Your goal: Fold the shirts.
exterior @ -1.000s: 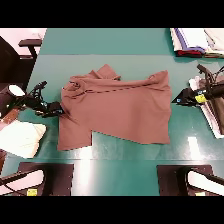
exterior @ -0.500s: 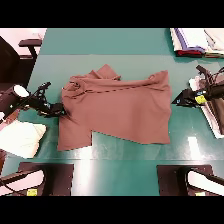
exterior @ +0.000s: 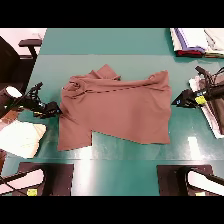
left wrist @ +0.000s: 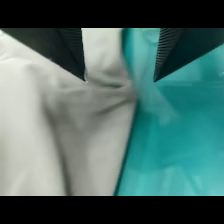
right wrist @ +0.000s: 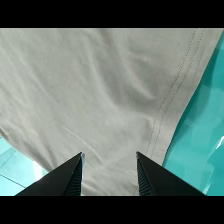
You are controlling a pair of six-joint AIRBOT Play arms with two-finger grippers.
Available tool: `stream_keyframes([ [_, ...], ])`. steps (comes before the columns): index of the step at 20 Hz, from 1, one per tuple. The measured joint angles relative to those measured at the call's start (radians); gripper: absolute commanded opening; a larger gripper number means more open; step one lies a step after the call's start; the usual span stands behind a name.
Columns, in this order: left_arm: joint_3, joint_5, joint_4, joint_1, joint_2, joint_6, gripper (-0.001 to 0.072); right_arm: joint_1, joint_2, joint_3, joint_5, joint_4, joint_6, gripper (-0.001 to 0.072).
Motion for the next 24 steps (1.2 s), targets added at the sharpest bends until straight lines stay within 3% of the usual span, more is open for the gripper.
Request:
stream_keyframes([
  [1, -0.005, 0.004, -0.027, -0.008, -0.006, 0.009, 0.0496, 0.000, 0.000, 0.000, -0.002, 0.000, 0.000, 0.0385],
  [3, -0.012, 0.021, -0.052, -0.032, -0.017, 0.024, 0.0126, 0.000, 0.000, 0.000, -0.003, 0.000, 0.000, 0.0386],
  [4, -0.018, 0.025, -0.058, -0.044, -0.023, 0.028, 0.0027, 0.000, 0.000, 0.000, -0.002, 0.000, 0.000, 0.0385],
  [8, -0.014, 0.020, -0.065, -0.065, 0.011, 0.037, 0.0026, -0.037, 0.030, -0.061, 0.024, -0.012, 0.001, 0.0386],
  [13, -0.011, -0.008, -0.058, -0.072, 0.165, 0.039, 0.0026, -0.142, 0.146, -0.294, 0.039, -0.127, 0.024, 0.0390],
  [14, -0.011, -0.013, -0.055, -0.072, 0.190, 0.040, 0.0027, -0.161, 0.166, -0.348, 0.040, -0.144, 0.026, 0.0417],
  [15, -0.011, -0.017, -0.053, -0.072, 0.213, 0.040, 0.0026, -0.172, 0.179, -0.394, 0.039, -0.145, 0.028, 0.0544],
  [19, -0.011, -0.047, -0.055, -0.074, 0.257, 0.040, 0.0027, -0.148, 0.206, -0.549, -0.006, -0.063, 0.017, 0.0552],
  [22, -0.011, -0.060, -0.056, -0.074, 0.268, 0.040, 0.0027, -0.046, 0.212, -0.600, -0.074, 0.013, 0.011, 0.0473],
  [23, -0.011, -0.064, -0.057, -0.074, 0.269, 0.041, 0.0026, -0.008, 0.211, -0.609, -0.097, 0.027, 0.013, 0.0407],
  [24, -0.011, -0.066, -0.058, -0.074, 0.270, 0.041, 0.0027, 0.033, 0.204, -0.616, -0.118, 0.039, 0.019, 0.0285],
])
